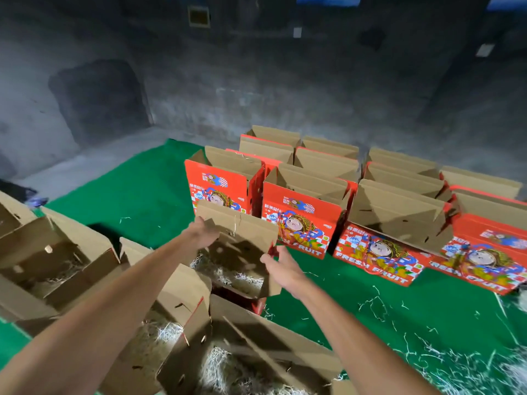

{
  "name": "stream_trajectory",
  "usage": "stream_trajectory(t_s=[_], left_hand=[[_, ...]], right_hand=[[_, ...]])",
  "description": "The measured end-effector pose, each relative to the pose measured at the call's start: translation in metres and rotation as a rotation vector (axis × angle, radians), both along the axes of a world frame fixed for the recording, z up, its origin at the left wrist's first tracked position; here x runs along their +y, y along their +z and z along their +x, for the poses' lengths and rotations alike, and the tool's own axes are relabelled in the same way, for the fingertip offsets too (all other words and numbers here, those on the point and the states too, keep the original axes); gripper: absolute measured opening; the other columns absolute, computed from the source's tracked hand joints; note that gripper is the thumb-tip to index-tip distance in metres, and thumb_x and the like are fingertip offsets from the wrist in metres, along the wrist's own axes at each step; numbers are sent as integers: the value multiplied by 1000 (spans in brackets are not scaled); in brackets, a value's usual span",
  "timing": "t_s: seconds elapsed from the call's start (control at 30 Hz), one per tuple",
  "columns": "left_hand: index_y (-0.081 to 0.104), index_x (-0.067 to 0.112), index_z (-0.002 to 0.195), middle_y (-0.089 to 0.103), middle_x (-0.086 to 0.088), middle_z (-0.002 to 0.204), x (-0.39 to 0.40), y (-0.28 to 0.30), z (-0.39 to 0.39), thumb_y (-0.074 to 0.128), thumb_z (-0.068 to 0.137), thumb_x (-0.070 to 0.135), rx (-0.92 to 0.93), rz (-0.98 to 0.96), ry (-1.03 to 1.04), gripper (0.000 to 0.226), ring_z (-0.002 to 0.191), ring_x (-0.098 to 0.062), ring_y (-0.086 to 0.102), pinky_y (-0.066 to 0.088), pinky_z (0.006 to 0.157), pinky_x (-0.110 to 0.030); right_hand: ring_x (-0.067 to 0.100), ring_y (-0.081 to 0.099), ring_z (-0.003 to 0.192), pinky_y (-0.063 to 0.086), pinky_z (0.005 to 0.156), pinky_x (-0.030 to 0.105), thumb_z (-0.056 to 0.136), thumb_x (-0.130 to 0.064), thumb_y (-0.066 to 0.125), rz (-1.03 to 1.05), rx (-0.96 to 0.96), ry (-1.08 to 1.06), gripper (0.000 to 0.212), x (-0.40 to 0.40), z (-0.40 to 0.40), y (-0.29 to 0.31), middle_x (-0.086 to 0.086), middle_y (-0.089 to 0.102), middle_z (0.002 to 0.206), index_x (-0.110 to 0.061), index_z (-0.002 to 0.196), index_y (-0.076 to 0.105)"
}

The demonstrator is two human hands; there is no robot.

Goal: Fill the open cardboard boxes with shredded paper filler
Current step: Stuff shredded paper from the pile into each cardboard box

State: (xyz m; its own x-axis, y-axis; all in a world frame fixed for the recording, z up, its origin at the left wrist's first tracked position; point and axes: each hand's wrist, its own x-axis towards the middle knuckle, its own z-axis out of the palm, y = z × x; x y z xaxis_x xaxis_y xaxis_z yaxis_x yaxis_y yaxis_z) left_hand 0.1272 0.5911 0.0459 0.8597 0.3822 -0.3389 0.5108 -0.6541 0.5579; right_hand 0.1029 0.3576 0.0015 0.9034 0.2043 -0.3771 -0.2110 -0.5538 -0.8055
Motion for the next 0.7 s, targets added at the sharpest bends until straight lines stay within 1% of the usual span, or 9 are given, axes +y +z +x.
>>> stream_trajectory(t_s=[0.07,0.17,0.27,0.37,0.43,0.5,0.57,0.63,0.7], left_hand=[[21,3,150,42,-23,144,6,-2,-2,48,100,24,46,5,17,61,132,-39,44,39,111,-49],[26,6,147,48,-18,136,30,-3,1,49,99,24,40,43,37,56,124,-34,48,42,106,-42],[37,9,140,55,-3,105,61,-5,6,59,95,19,8,-53,37,51,105,-23,52,43,86,-29],[40,12,140,45,9,86,96,-7,11,66,92,16,-19,-86,58,55,88,-13,49,38,73,-21],[41,13,139,47,9,88,118,-10,12,69,89,19,-29,-93,87,58,82,-10,49,36,64,-21],[41,15,139,50,7,91,135,-13,15,70,88,20,-25,-116,116,60,79,-8,50,34,59,-20],[38,15,143,52,6,94,149,-16,19,71,88,19,-16,-160,144,64,77,-6,50,34,57,-20],[31,15,150,51,8,96,157,-17,23,72,89,19,-14,-201,157,73,77,-6,50,37,59,-22],[28,14,152,55,2,110,166,-19,27,72,89,21,-27,-201,155,78,91,-13,56,44,75,-23]], right_hand=[[3,54,85,42,84,38,93,-49,48,-9,-3,6,30,12,1,0,-10,56,99,-33,117,41],[-1,48,81,38,79,35,94,-49,47,-19,-5,11,30,38,8,0,-14,52,96,-31,117,40],[1,50,81,39,70,30,97,-46,46,-15,-7,27,31,66,18,-1,-11,53,97,-29,122,41],[-1,47,75,32,57,22,100,-39,46,-12,-23,55,37,96,27,-2,-15,50,91,-27,135,37],[0,48,77,34,60,20,99,-36,52,-19,-41,74,44,112,34,-4,-13,49,94,-25,138,36],[10,53,90,40,76,24,95,-32,60,-28,-50,98,53,127,39,-6,-6,51,108,-24,141,34],[16,53,100,41,80,28,92,-25,65,-29,-48,112,61,138,44,-9,-2,51,117,-23,143,33],[18,54,101,42,74,26,90,-15,66,-37,-48,111,67,147,47,-12,-2,50,115,-23,146,30],[18,53,102,42,74,26,90,-8,65,-41,-44,108,71,154,50,-15,-3,48,114,-24,148,28]])
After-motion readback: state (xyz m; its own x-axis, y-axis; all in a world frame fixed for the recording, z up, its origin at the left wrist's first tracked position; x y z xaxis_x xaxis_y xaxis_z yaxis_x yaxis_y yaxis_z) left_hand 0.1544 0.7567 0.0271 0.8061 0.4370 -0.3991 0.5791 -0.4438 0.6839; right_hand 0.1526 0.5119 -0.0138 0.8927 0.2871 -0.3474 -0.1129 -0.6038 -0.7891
